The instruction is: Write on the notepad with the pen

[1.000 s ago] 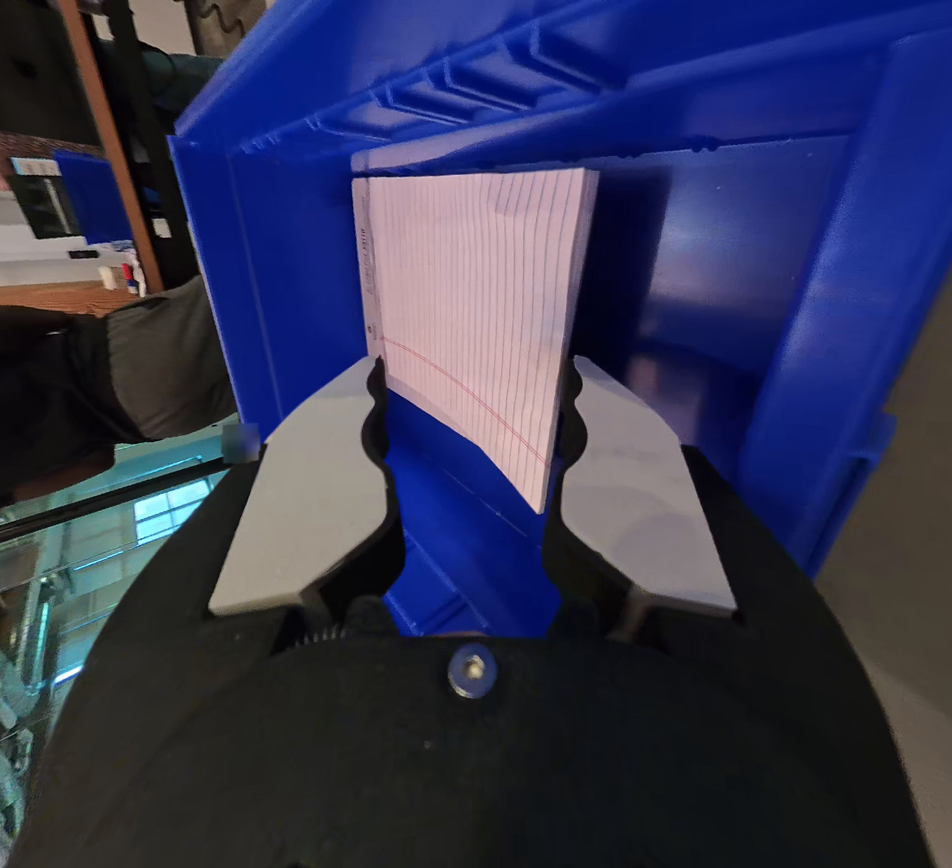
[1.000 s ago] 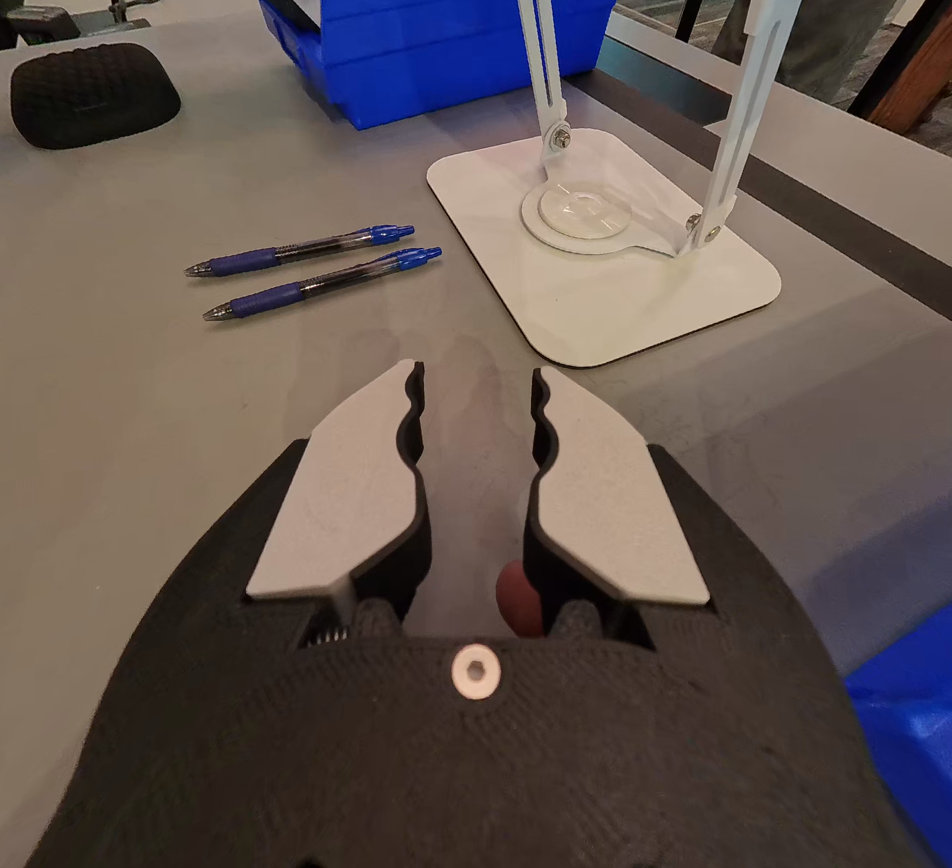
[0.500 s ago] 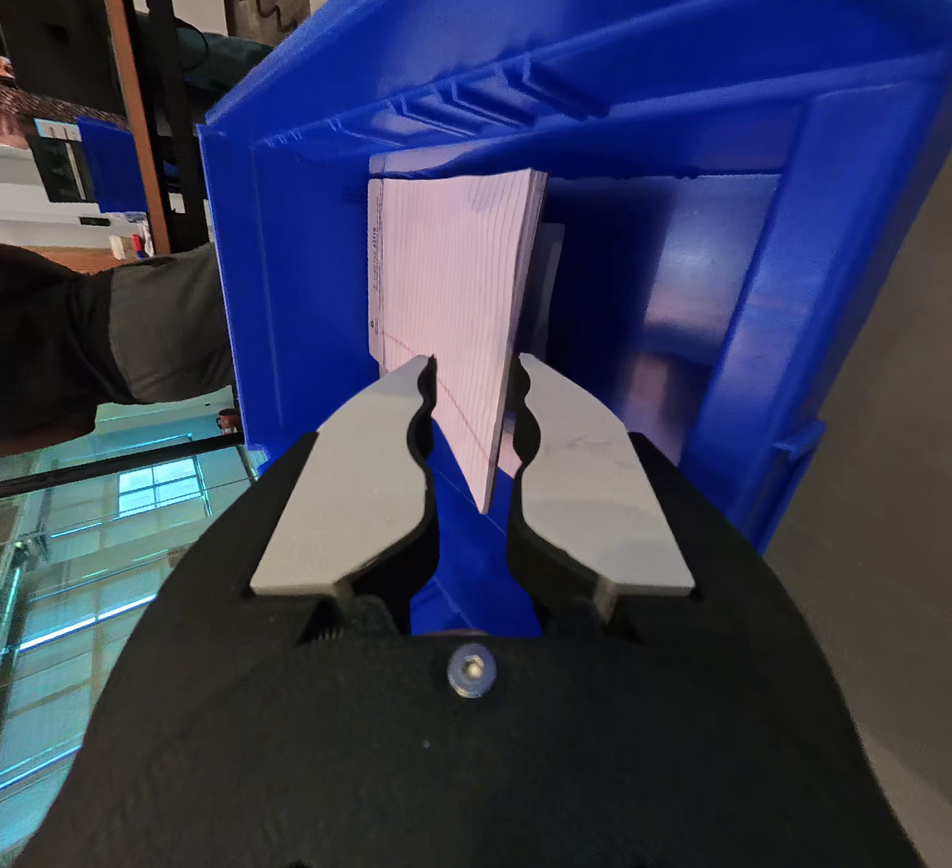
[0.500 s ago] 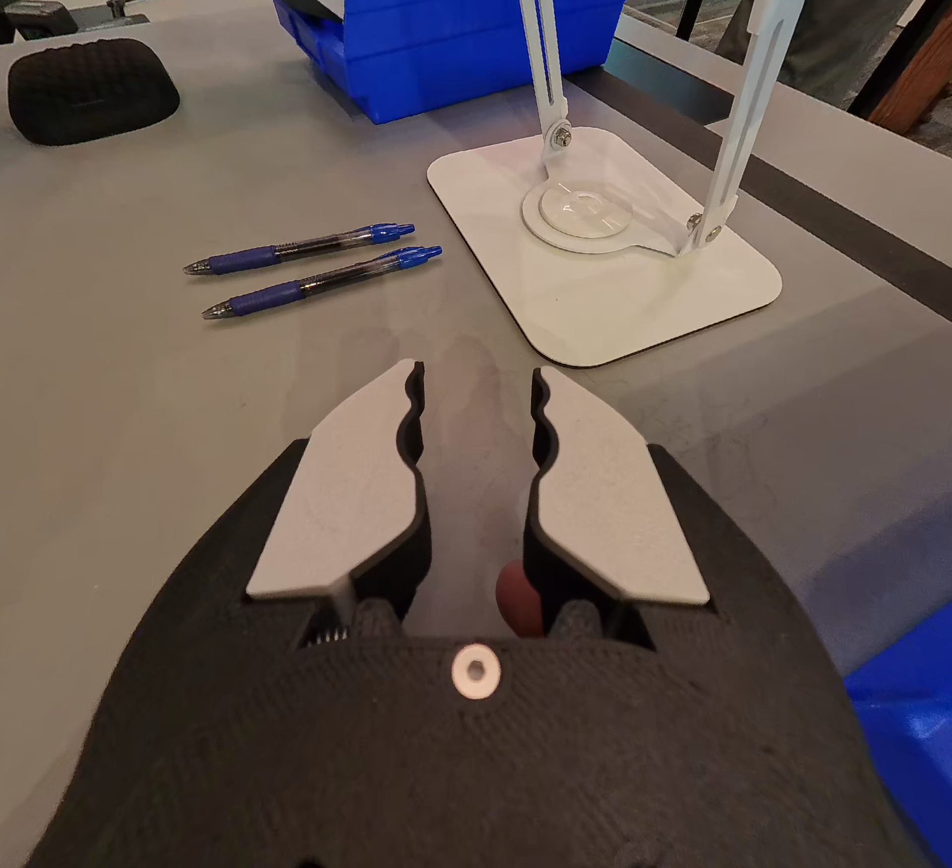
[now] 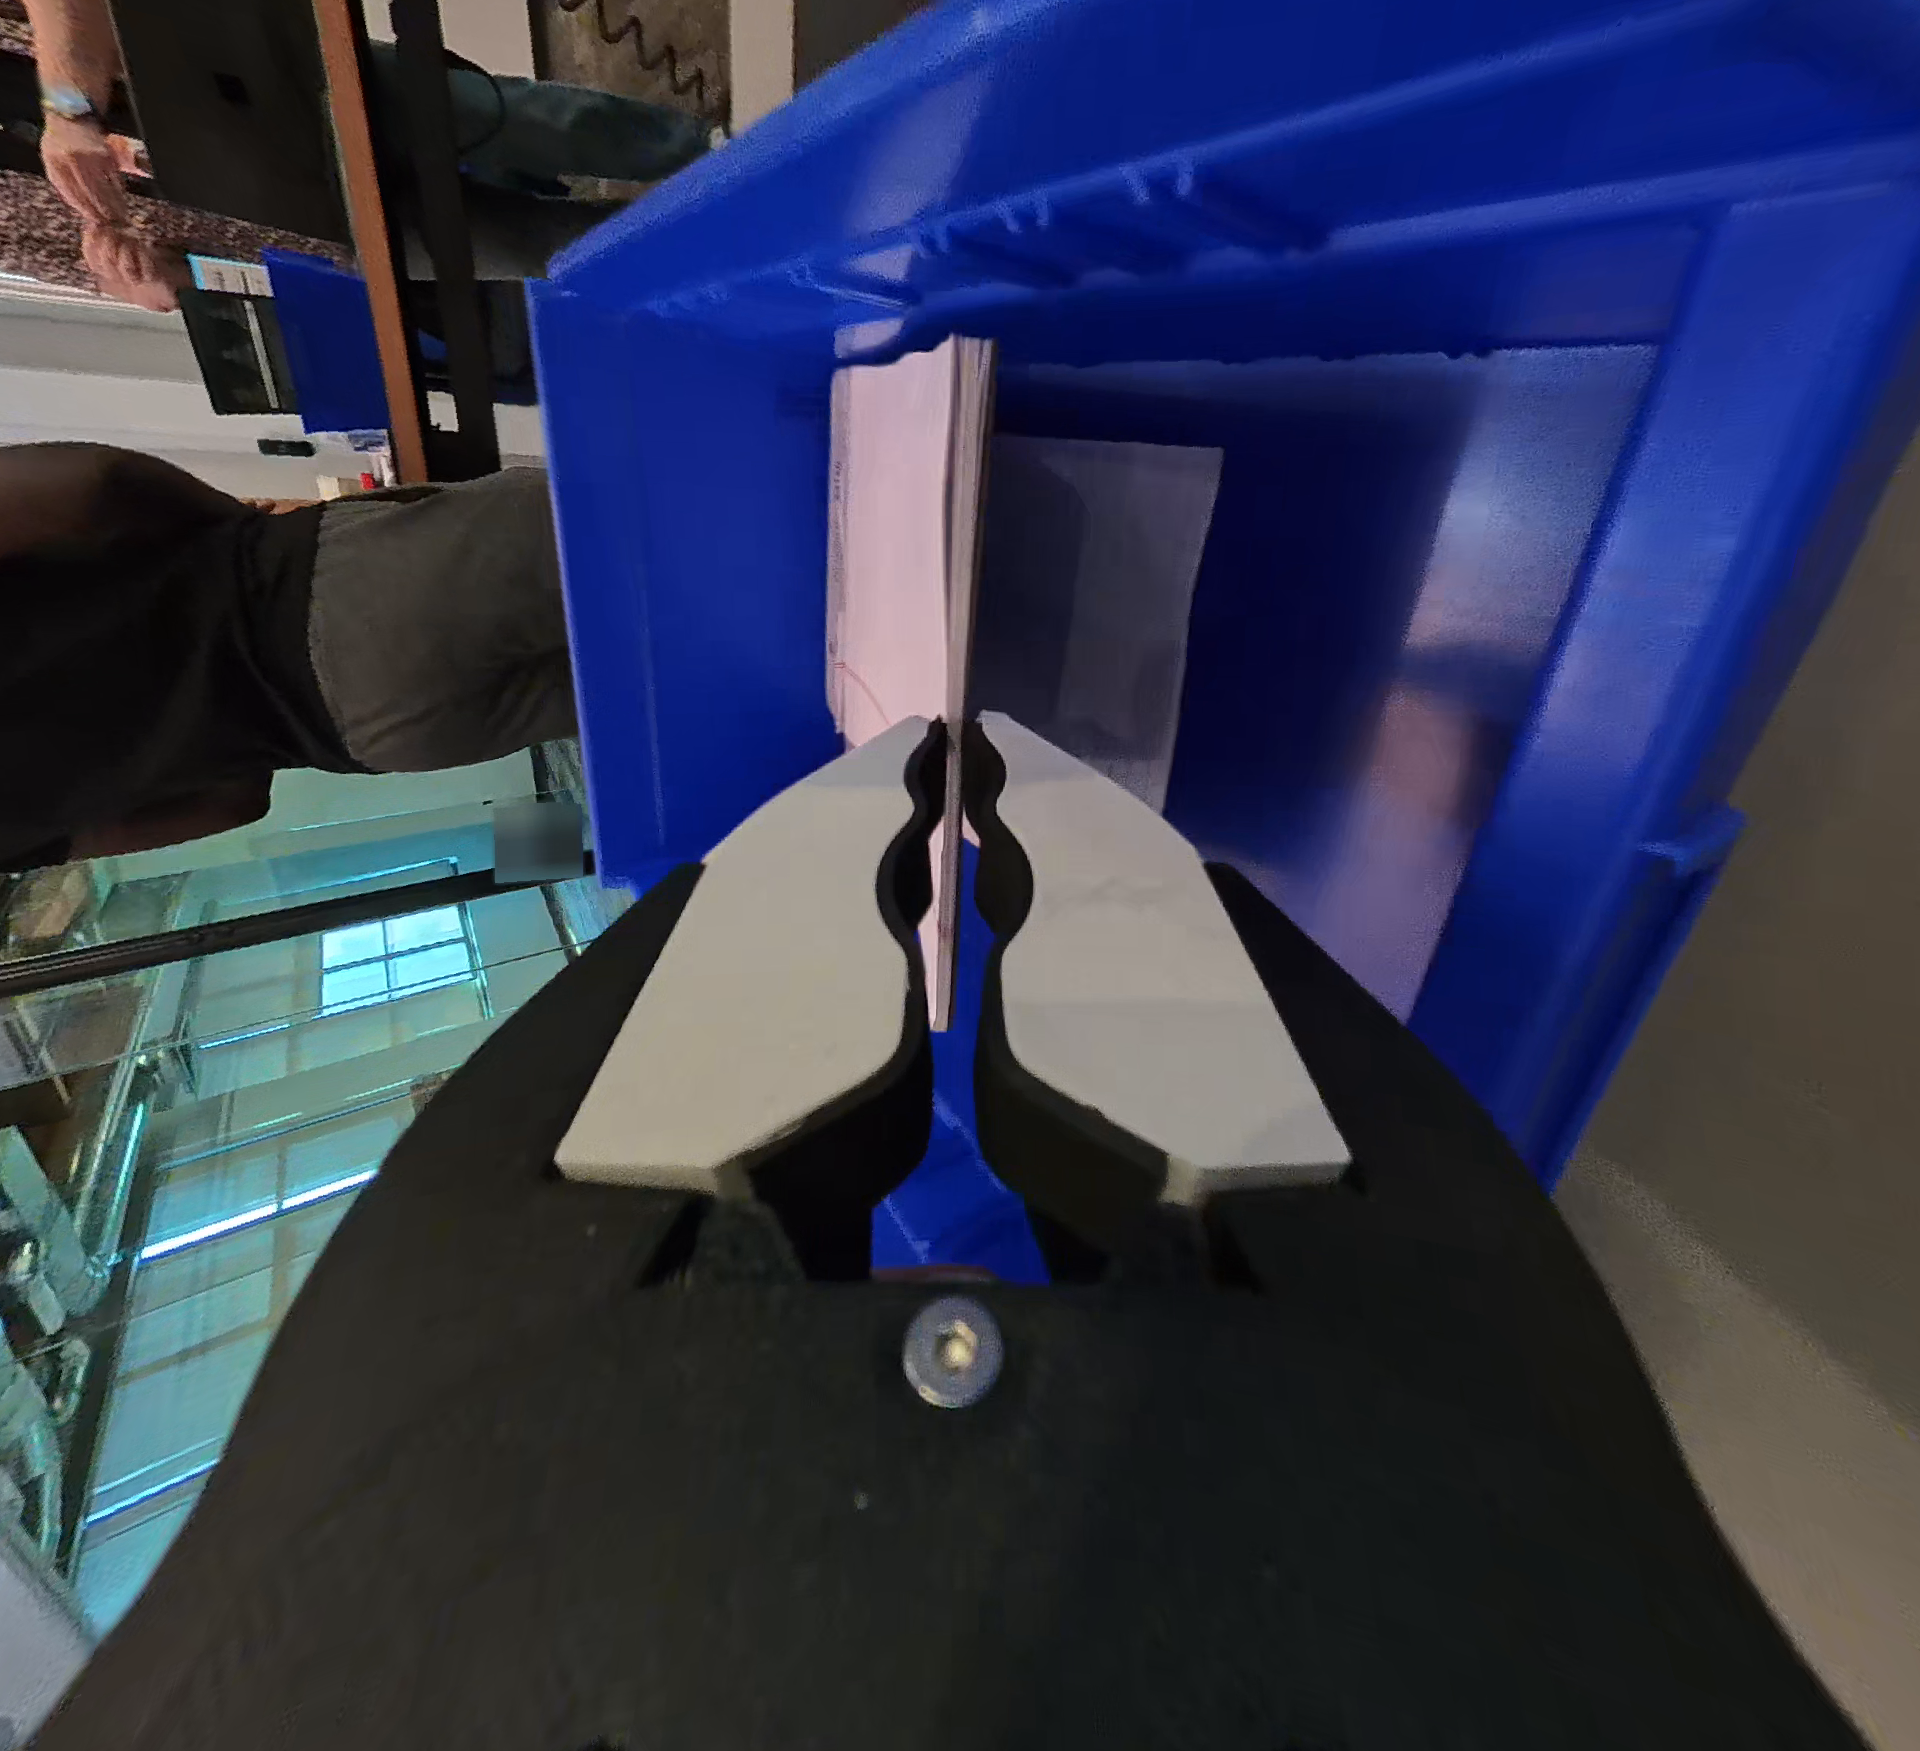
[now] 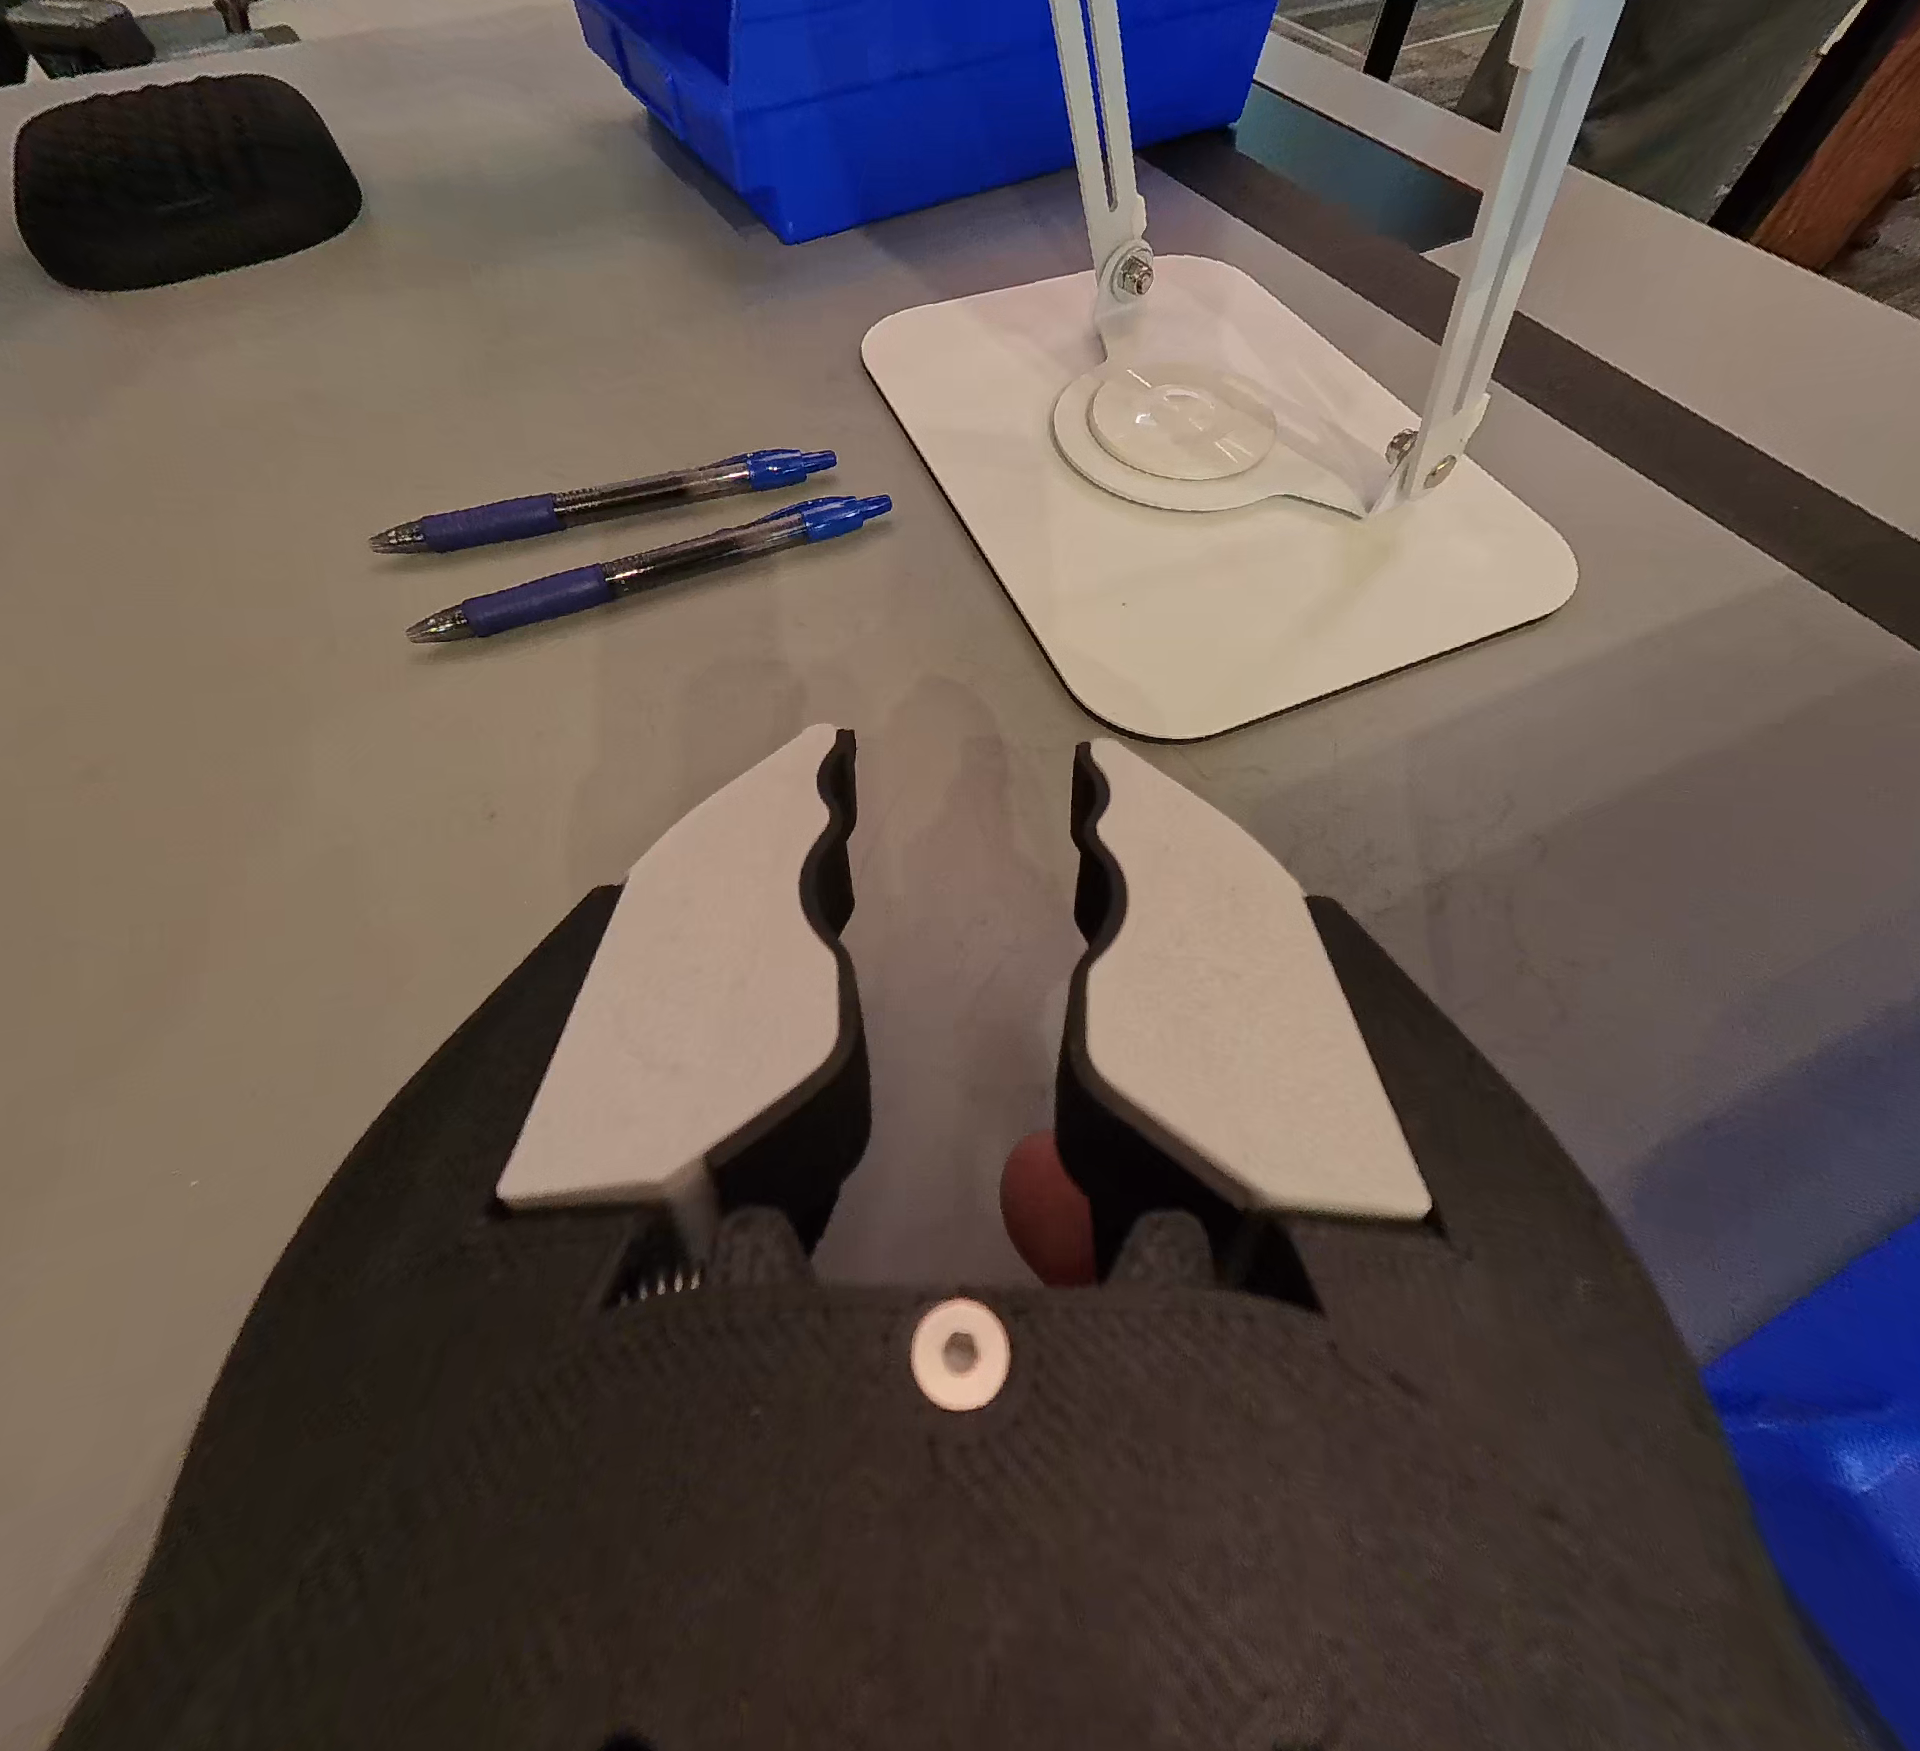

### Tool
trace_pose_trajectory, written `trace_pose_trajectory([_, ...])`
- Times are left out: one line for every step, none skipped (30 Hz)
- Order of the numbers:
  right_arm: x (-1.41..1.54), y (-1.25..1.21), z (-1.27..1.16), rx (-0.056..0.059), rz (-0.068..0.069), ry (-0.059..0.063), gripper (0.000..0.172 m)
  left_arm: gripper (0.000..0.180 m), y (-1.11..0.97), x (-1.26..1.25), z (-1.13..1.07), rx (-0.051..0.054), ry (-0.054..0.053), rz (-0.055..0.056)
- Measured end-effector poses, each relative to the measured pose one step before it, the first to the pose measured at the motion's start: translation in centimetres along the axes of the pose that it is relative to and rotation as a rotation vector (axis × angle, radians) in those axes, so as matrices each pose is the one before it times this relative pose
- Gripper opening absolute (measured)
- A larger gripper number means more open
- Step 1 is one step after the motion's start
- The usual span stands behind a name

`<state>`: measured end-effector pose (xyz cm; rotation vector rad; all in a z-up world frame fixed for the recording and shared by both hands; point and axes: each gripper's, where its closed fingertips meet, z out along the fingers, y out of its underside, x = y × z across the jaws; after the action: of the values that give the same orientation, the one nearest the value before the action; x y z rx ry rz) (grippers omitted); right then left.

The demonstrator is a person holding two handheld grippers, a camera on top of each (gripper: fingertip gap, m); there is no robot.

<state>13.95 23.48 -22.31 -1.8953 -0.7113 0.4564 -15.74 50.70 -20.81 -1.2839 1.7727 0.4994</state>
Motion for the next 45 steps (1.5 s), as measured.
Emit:
trace_pose_trajectory([0.001,0.003,0.003,-0.0005,0.0001,-0.0004,0.040,0.003,-0.128,-0.397,-0.187,0.0069,-0.0093,-0.0083])
trace_pose_trajectory([0.002,0.003,-0.002,-0.0003,-0.0002,0.0000,0.040,0.003,-0.062,-0.442,-0.168,0.0008,-0.0136,-0.0049])
trace_pose_trajectory([0.003,-0.004,0.002,0.0003,0.0000,0.0003,0.040,0.003,-0.043,-0.383,-0.161,0.0007,-0.0102,0.0002])
trace_pose_trajectory([-0.002,-0.005,0.003,0.0004,0.0000,-0.0002,0.040,0.003,-0.096,-0.400,-0.228,0.0052,-0.0110,0.0028])
trace_pose_trajectory([0.004,0.002,-0.011,0.0003,-0.0001,0.0001,0.040,0.003,-0.111,-0.420,-0.250,0.0047,-0.0074,-0.0108])
trace_pose_trajectory([0.005,-0.003,0.002,0.0003,0.0001,0.0004,0.040,0.003,-0.155,-0.434,-0.301,0.0077,-0.0060,-0.0135])
trace_pose_trajectory([0.007,-0.012,-0.007,0.0004,0.0004,0.0002,0.040,0.003,-0.074,-0.416,-0.318,0.0021,-0.0049,-0.0030])
trace_pose_trajectory([0.006,-0.002,-0.003,0.0004,0.0003,0.0001,0.040,0.003,-0.073,-0.488,-0.358,0.0041,-0.0091,-0.0039])
trace_pose_trajectory([-0.004,-0.001,0.005,-0.0001,-0.0002,0.0002,0.040,0.003,-0.109,-0.535,-0.370,0.0072,-0.0108,-0.0133])
trace_pose_trajectory([-0.009,0.016,0.009,-0.0009,-0.0006,0.0001,0.040,0.003,-0.069,-0.480,-0.354,0.0038,-0.0070,-0.0123])
trace_pose_trajectory([0.002,0.016,0.015,-0.0012,-0.0010,0.0002,0.040,0.003,-0.106,-0.391,-0.362,0.0046,-0.0056,-0.0010])
trace_pose_trajectory([-0.017,0.008,0.004,-0.0010,-0.0013,0.0003,0.040,0.003,-0.107,-0.362,-0.367,0.0023,-0.0078,0.0059])
trace_pose_trajectory([0.002,0.000,0.009,-0.0004,-0.0010,0.0007,0.040,0.003,-0.093,-0.300,-0.348,0.0027,-0.0012,-0.0027])
trace_pose_trajectory([-0.012,-0.003,0.006,0.0001,-0.0009,0.0002,0.040,0.003,-0.083,-0.271,-0.346,0.0014,-0.0005,-0.0011])
trace_pose_trajectory([-0.006,0.002,-0.011,0.0003,-0.0009,0.0000,0.040,0.003,-0.109,-0.313,-0.375,0.0047,-0.0047,0.0017])
trace_pose_trajectory([-0.002,-0.004,0.001,0.0003,-0.0004,0.0007,0.040,0.003,-0.029,-0.268,-0.314,0.0010,-0.0004,-0.0028])
trace_pose_trajectory([0.006,-0.002,0.001,0.0001,-0.0002,0.0003,0.040,0.003,0.041,-0.381,-0.288,-0.0023,-0.0106,0.0027])
trace_pose_trajectory([-0.011,-0.001,0.000,0.0001,-0.0004,0.0000,0.040,0.003,0.025,-0.341,-0.288,0.0000,-0.0065,-0.0016])
trace_pose_trajectory([-0.001,-0.002,0.000,0.0002,-0.0008,0.0006,0.040,0.003,-0.041,-0.198,-0.303,0.0046,0.0040,-0.0088])
trace_pose_trajectory([0.000,0.001,-0.011,0.0004,-0.0008,0.0006,0.040,0.003,0.063,-0.236,-0.347,-0.0043,-0.0020,0.0009])
trace_pose_trajectory([-0.003,-0.014,-0.007,0.0006,-0.0004,0.0001,0.040,0.003,0.078,-0.474,-0.435,-0.0053,-0.0179,-0.0037])
trace_pose_trajectory([0.000,-0.004,-0.007,0.0008,0.0000,-0.0001,0.040,0.003,-0.085,-0.339,-0.547,0.0072,-0.0038,-0.0166])
trace_pose_trajectory([0.007,-0.009,0.000,0.0009,0.0004,0.0002,0.040,0.003,-0.083,-0.281,-0.604,0.0049,-0.0014,-0.0091])
trace_pose_trajectory([0.007,-0.012,-0.002,0.0002,0.0009,-0.0001,0.040,0.002,-0.060,-0.296,-0.660,-0.0004,-0.0084,0.0090])
trace_pose_trajectory([-0.005,0.016,0.006,-0.0007,0.0007,-0.0005,0.040,0.003,-0.057,-0.310,-0.712,-0.0010,-0.0084,0.0041])
trace_pose_trajectory([-0.004,0.015,0.011,-0.0009,-0.0003,-0.0004,0.040,0.003,-0.136,-0.238,-0.795,0.0049,-0.0022,-0.0051])
trace_pose_trajectory([-0.003,0.005,-0.004,-0.0004,-0.0010,0.0003,0.040,0.003,-0.183,-0.250,-0.886,0.0048,-0.0064,0.0010])
trace_pose_trajectory([-0.004,-0.002,0.010,-0.0003,-0.0009,0.0004,0.040,0.003,-0.246,-0.261,-0.959,0.0047,-0.0090,0.0024])
trace_pose_trajectory([-0.008,0.015,0.010,-0.0009,-0.0007,0.0002,0.040,0.002,-0.330,-0.161,-1.019,0.0070,-0.0040,0.0045])
trace_pose_trajectory([-0.003,0.006,0.006,-0.0009,-0.0009,0.0004,0.040,0.002,-0.345,-0.227,-1.029,0.0072,-0.0102,0.0042])
trace_pose_trajectory([-0.001,0.013,0.011,-0.0007,-0.0007,0.0007,0.040,0.002,-0.368,-0.207,-0.991,0.0070,-0.0093,-0.0046])
trace_pose_trajectory([-0.001,0.011,0.017,-0.0008,-0.0005,0.0003,0.040,0.002,-0.441,-0.069,-0.964,0.0108,-0.0039,-0.0018])
trace_pose_trajectory([-0.001,0.006,0.001,-0.0007,-0.0004,0.0003,0.040,0.002,-0.433,0.039,-0.924,0.0057,-0.0030,0.0058])
trace_pose_trajectory([0.001,0.000,-0.001,0.0000,-0.0007,0.0008,0.040,0.002,-0.432,0.150,-0.876,0.0053,0.0001,0.0082])
trace_pose_trajectory([0.006,-0.014,-0.012,0.0009,-0.0007,0.0011,0.040,0.002,-0.470,0.267,-0.919,0.0058,0.0056,0.0081])
trace_pose_trajectory([0.009,-0.008,-0.011,0.0013,-0.0003,0.0009,0.040,0.002,-0.636,0.240,-0.993,0.0129,0.0013,0.0044])
trace_pose_trajectory([0.015,-0.018,-0.019,0.0016,0.0001,0.0011,0.040,0.002,-0.656,0.190,-0.980,0.0118,-0.0021,-0.0042])
trace_pose_trajectory([0.010,-0.016,-0.015,0.0012,0.0008,0.0005,0.039,0.002,-0.623,0.219,-0.912,0.0104,-0.0028,-0.0036])
trace_pose_trajectory([0.008,-0.002,0.002,0.0001,0.0007,-0.0001,0.040,0.002,-0.653,0.302,-0.881,0.0136,-0.0028,-0.0040])
trace_pose_trajectory([-0.004,0.002,0.003,-0.0004,-0.0001,0.0002,0.040,0.002,-0.743,0.446,-0.805,0.0208,0.0029,-0.0096])
trace_pose_trajectory([0.000,0.012,0.017,-0.0009,-0.0007,0.0003,0.040,0.002,-0.648,0.688,-0.623,0.0156,0.0150,-0.0108])
trace_pose_trajectory([-0.006,0.017,0.009,-0.0010,-0.0011,0.0002,0.040,0.002,-0.407,0.720,-0.470,0.0021,0.0073,0.0066])
trace_pose_trajectory([-0.005,0.004,0.011,-0.0010,-0.0014,0.0005,0.040,0.002,-0.352,0.638,-0.398,-0.0001,-0.0032,0.0167])
trace_pose_trajectory([-0.017,0.014,0.013,-0.0011,-0.0017,0.0006,0.039,0.002,-0.419,0.760,-0.328,0.0054,0.0094,0.0035])
trace_pose_trajectory([-0.011,0.016,0.008,-0.0009,-0.0016,0.0005,0.039,0.002,-0.496,0.809,-0.284,0.0134,0.0158,-0.0030])
